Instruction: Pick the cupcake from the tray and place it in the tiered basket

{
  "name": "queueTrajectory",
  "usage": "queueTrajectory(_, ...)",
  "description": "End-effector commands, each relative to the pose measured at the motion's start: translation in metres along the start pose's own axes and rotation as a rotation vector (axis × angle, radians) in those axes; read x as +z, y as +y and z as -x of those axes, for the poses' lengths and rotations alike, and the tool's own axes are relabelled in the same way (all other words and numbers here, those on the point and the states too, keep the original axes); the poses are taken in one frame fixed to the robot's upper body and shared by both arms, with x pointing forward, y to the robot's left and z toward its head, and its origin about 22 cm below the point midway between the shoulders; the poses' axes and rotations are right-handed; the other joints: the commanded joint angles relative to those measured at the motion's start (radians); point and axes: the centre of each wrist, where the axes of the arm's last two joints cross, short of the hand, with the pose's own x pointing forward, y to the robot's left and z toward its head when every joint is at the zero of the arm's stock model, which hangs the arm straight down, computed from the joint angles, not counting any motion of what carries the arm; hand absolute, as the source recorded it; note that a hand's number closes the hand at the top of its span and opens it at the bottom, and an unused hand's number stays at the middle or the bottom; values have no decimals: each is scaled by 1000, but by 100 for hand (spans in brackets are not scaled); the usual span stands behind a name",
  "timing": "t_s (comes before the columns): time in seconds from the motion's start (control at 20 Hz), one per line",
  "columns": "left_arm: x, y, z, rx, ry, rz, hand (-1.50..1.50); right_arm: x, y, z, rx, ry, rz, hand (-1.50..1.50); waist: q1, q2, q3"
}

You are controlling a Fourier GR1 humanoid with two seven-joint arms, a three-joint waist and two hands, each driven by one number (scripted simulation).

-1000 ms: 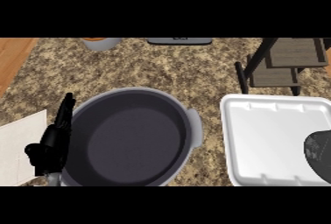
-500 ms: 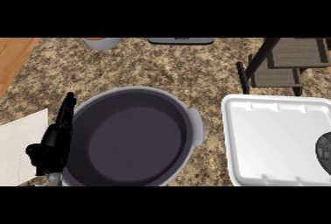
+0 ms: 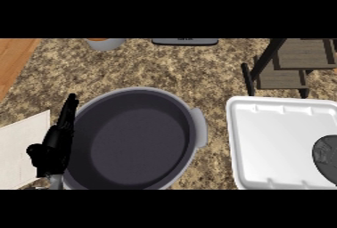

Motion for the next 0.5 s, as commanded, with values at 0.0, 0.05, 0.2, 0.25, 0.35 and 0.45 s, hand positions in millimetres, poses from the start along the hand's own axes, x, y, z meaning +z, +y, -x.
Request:
queueTrajectory(0.0, 29, -23, 46, 19, 228, 58, 0, -8, 8, 11, -202, 19, 25, -150, -7, 18, -21)
queueTrajectory(0.05, 16, -14, 40, 14, 215, 41, 0, -3, 13, 12, -238, 14, 47, -150, -9, 18, -21)
queueTrajectory(0.2, 18, -16, 41, 33, 240, 32, 0, -3, -5, 3, -339, -6, 77, -150, -17, 11, -22)
queueTrajectory(0.25, 12, -9, 33, 16, 229, 30, 0, -1, -8, 2, -370, -53, 143, -150, -18, 11, -22)
queueTrajectory(0.35, 29, -23, 49, 4, 247, 20, 0, 5, -18, 0, -349, -85, 248, -150, -31, 5, -24)
queueTrajectory(0.45, 33, -9, 47, 16, 236, 35, 0, 0, -41, -2, -413, -40, 368, -150, -24, 1, -26)
